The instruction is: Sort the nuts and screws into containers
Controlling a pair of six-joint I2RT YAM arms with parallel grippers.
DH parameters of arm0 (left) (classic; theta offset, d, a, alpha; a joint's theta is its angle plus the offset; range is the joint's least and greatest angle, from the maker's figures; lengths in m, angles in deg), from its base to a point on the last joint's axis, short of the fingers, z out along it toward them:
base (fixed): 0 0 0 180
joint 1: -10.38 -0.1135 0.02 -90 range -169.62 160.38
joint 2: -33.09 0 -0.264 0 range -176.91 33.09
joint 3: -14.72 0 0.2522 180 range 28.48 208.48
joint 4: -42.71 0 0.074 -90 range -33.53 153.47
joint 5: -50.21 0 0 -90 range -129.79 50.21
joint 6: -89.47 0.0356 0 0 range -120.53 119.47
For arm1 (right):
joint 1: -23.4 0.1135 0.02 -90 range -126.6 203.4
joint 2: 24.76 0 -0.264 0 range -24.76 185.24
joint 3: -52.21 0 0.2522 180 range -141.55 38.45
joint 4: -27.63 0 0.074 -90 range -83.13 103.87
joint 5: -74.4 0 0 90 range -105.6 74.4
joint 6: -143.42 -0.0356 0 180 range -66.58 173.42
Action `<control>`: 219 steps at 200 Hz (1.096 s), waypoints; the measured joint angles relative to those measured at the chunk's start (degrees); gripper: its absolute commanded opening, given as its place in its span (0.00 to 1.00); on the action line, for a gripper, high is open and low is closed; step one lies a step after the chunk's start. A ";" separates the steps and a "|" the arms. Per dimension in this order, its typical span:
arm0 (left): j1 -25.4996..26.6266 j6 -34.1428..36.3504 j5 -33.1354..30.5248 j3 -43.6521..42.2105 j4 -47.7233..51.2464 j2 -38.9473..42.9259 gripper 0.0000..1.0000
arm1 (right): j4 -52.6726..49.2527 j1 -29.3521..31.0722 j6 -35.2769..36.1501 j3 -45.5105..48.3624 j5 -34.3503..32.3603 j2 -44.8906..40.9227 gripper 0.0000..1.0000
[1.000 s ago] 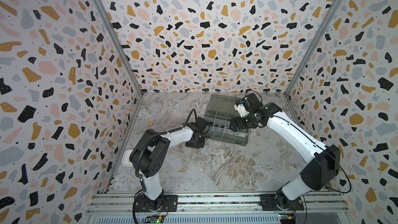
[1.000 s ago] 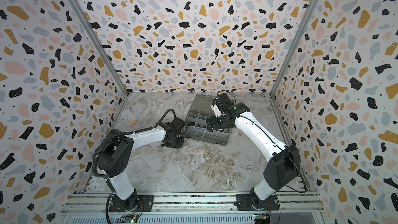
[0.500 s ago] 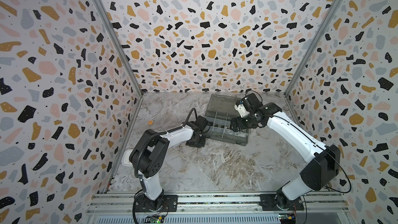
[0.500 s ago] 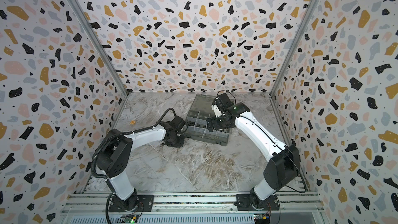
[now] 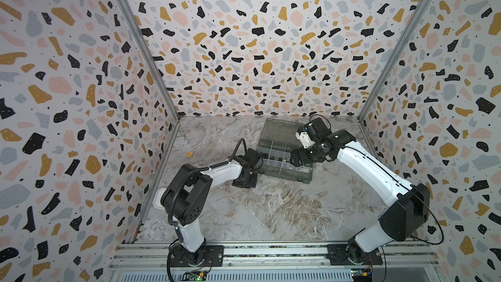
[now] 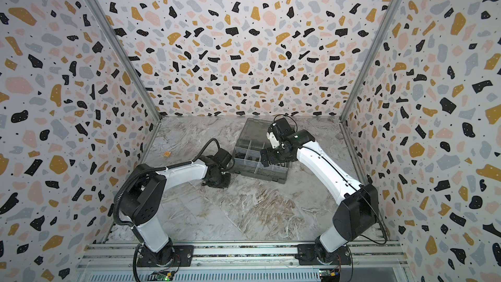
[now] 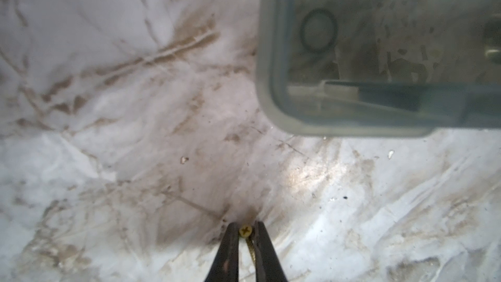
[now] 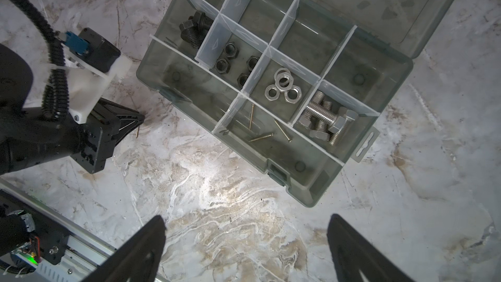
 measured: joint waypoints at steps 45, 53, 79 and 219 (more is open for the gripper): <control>0.13 0.24 0.44 0.70 0.94 0.07 0.04 | -0.17 0.00 -0.46 3.37 0.11 -2.89 0.95; 0.37 0.42 0.42 1.53 1.97 0.07 0.04 | -0.28 0.00 -0.61 3.89 0.11 -3.45 0.95; 2.01 1.03 0.15 6.43 5.01 -0.13 0.04 | -0.33 0.00 -1.51 5.44 0.02 -5.40 0.95; 10.75 4.92 1.40 46.05 15.74 -20.63 0.05 | -1.88 -8.13 -4.79 16.02 -0.59 -19.65 0.95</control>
